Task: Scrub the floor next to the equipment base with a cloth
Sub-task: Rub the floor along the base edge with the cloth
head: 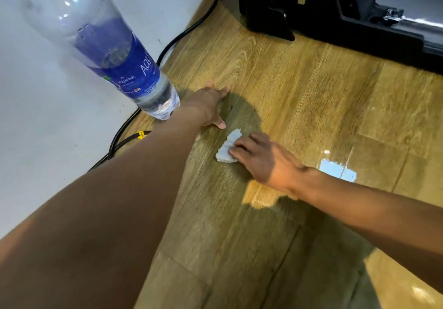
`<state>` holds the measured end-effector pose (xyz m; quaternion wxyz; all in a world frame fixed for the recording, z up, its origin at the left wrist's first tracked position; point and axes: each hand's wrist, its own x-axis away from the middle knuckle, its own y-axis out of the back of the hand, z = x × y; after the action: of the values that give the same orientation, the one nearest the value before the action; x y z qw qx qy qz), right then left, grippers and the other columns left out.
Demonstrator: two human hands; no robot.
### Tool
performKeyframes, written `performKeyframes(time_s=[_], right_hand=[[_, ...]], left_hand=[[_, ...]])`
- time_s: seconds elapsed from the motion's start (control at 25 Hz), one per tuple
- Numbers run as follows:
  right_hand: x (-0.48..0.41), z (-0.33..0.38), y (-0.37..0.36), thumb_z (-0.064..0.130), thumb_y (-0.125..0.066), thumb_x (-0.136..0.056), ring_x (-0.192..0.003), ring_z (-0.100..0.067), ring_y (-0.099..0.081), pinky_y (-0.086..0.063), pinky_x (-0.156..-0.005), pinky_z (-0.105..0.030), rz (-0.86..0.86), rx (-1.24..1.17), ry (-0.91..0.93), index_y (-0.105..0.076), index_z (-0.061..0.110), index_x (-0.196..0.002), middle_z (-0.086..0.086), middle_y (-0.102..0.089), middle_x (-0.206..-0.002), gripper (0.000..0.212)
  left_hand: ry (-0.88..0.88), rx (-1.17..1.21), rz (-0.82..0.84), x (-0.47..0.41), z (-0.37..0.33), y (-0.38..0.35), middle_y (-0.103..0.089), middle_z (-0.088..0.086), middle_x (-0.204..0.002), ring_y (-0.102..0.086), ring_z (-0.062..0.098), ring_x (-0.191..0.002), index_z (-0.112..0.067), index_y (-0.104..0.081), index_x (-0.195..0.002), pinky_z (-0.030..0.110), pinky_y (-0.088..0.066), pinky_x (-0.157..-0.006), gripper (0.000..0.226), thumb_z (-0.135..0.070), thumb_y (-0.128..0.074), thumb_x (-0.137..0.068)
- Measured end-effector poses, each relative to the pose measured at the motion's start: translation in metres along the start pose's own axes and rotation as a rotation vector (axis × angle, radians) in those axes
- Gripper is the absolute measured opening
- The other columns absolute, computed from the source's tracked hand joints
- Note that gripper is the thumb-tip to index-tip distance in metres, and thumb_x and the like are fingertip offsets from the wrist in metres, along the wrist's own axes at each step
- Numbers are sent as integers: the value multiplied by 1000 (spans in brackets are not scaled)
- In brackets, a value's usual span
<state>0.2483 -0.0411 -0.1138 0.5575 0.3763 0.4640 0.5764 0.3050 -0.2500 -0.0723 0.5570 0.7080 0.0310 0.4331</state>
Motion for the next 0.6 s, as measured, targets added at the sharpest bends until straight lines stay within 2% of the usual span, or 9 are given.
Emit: performKeyframes(time_s=[0.08,0.2,0.24,0.4,0.56,0.6], right_hand=[[-3,-6,5,7,-68,-82,-94,-29,-58,-54,-77,-39,-2,-56,-23,-65,8,-110,-11,-64,-103,27],[-12,-6,6,9,-62,-88,-100,-29,-53,-53,-79,-43,-40,-92,-247,-63,10,-114,-10,-60,-107,25],[-11,5,0,9,-60,-89,-103,-29,-49,-52,-81,-41,3,-83,-242,-61,12,-116,-9,-57,-111,27],[2,48,-10,12,-56,-90,-111,-26,-47,-47,-79,-33,171,-112,11,-56,17,-123,-5,-52,-120,33],[-6,20,-2,9,-56,-90,-103,-30,-50,-52,-80,-40,36,-128,-163,-61,12,-115,-11,-57,-112,26],[0,24,-6,8,-52,-91,-104,-29,-49,-52,-80,-41,26,-132,-149,-61,12,-113,-11,-56,-112,25]], left_hand=[[2,23,9,-1,-1,-2,1,7,-160,-15,34,-144,-38,-6,-151,47,-23,-114,110,-38,-81,-71],[9,45,4,-2,2,-4,2,3,-160,-13,33,-145,-42,-7,-150,48,-23,-114,109,-39,-81,-71],[10,47,7,-2,3,-4,2,2,-161,-13,33,-145,-42,-7,-150,48,-22,-115,109,-40,-81,-71],[22,36,24,-4,0,-3,3,2,-161,-8,31,-146,-41,-5,-150,49,-21,-113,109,-39,-81,-71],[25,30,13,-4,0,-2,2,3,-161,-9,31,-145,-41,-6,-151,50,-24,-112,109,-38,-81,-71],[27,24,10,-4,0,-1,2,4,-161,-10,32,-145,-40,-6,-151,50,-25,-112,110,-38,-81,-71]])
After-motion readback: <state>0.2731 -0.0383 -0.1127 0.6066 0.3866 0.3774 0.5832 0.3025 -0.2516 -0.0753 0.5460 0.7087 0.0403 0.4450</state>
